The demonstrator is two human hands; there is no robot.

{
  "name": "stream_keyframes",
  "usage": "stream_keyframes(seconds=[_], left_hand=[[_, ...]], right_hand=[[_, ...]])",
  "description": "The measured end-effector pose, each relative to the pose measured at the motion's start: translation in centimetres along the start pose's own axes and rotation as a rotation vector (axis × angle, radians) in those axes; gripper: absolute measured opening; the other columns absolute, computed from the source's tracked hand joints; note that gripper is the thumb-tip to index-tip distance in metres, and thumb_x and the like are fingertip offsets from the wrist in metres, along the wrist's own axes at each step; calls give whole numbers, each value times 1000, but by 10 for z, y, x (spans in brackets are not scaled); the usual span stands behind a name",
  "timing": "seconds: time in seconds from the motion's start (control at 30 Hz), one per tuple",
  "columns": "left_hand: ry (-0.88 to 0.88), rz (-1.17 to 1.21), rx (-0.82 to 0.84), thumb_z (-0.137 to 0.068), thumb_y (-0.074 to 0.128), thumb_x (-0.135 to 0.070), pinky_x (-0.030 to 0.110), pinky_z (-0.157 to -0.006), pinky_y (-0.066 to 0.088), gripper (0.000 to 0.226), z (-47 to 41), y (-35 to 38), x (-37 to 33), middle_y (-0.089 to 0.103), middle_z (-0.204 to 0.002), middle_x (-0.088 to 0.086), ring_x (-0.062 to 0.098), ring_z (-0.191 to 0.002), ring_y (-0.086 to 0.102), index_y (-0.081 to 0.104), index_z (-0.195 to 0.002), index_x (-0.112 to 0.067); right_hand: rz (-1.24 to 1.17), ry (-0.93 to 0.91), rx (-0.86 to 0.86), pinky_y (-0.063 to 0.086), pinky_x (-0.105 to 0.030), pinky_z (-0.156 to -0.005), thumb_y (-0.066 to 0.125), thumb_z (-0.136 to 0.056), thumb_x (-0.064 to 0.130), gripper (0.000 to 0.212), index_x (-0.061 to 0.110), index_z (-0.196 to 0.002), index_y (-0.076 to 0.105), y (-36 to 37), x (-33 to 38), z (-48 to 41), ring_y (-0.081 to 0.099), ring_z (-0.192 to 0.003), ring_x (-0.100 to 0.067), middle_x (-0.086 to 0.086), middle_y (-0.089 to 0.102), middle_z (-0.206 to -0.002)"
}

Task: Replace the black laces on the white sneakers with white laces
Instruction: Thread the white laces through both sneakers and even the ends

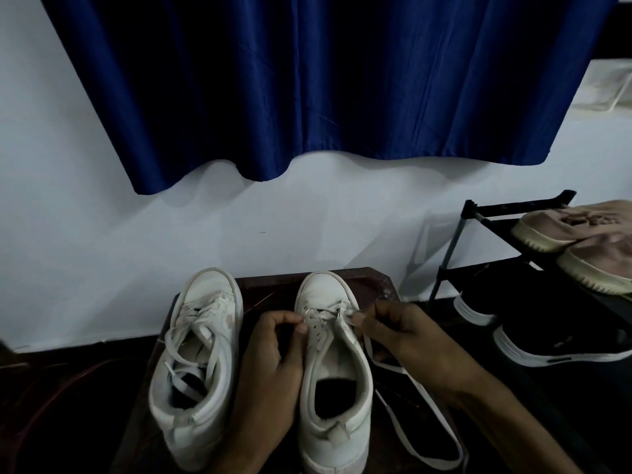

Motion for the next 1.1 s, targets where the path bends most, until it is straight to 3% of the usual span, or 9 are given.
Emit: stream_keyframes(seconds=[0.1,0.17,0.3,0.43,0.57,0.7,0.8,0.93,1.1], left_hand=[[-13,26,6,-94,61,-16,40,-95,49,15,-4,-1,0,67,-96,-16,3,-98,62,60,-97,-32],[-2,30,8,-95,61,-18,43,-96,50,17,-7,-2,-2,67,-98,-17,3,-100,62,60,-97,-34],[270,-59,-15,-93,56,-33,39,-98,48,15,-11,-9,-30,60,-115,-18,6,-116,57,60,-106,-37],[490,-317,311,-95,48,-39,21,-107,33,26,-1,3,-70,46,-139,-20,2,-134,41,68,-110,-32],[523,-696,506,-90,22,-56,39,-113,29,53,13,17,-70,43,-144,-20,2,-134,34,68,-107,-38],[502,-833,528,-86,12,-59,41,-115,20,57,18,15,-73,44,-138,-24,-3,-134,31,64,-103,-40],[522,-865,528,-87,15,-56,46,-115,21,52,20,17,-77,47,-138,-24,-1,-133,35,63,-100,-40],[622,-900,528,-89,26,-53,57,-115,22,42,19,19,-76,54,-133,-21,5,-126,46,64,-93,-38],[748,-966,422,-88,39,-46,65,-107,33,28,24,22,-69,60,-130,-11,12,-118,57,64,-84,-35]], right_hand=[[39,-38,-2,38,-27,-59,62,-85,43,27,20,-70,67,-1,6,2,44,-60,-13,4,53,-60],[113,-29,19,44,-24,-61,61,-92,32,28,8,-81,70,-10,8,3,52,-61,-14,-1,63,-66],[261,18,155,55,-29,-68,56,-99,13,19,5,-92,72,-21,12,13,67,-66,-23,-10,74,-80],[432,-16,318,60,-38,-77,50,-98,1,22,4,-97,72,-24,22,33,74,-76,-21,-5,76,-89],[371,125,454,61,-30,-72,48,-89,-17,35,1,-103,74,-27,16,43,73,-79,-20,-12,76,-94],[626,142,187,61,-31,-70,68,-85,7,13,10,-94,76,-23,-2,35,73,-73,-20,-5,75,-85],[847,142,81,58,-31,-77,78,-75,36,36,15,-103,69,-6,-11,30,70,-89,-24,-4,70,-98],[1004,155,92,53,-37,-86,62,-84,21,34,11,-117,60,5,-14,26,64,-105,-35,-14,66,-112],[980,143,56,48,-32,-75,53,-89,23,12,12,-88,58,1,-8,28,65,-99,-33,-14,67,-104]])
Point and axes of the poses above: each hand's wrist, its own z-axis away from the middle knuckle, its own y-axis out of the palm, x = y × z, the point moved 3 cm from there along -z, towards the middle knuckle
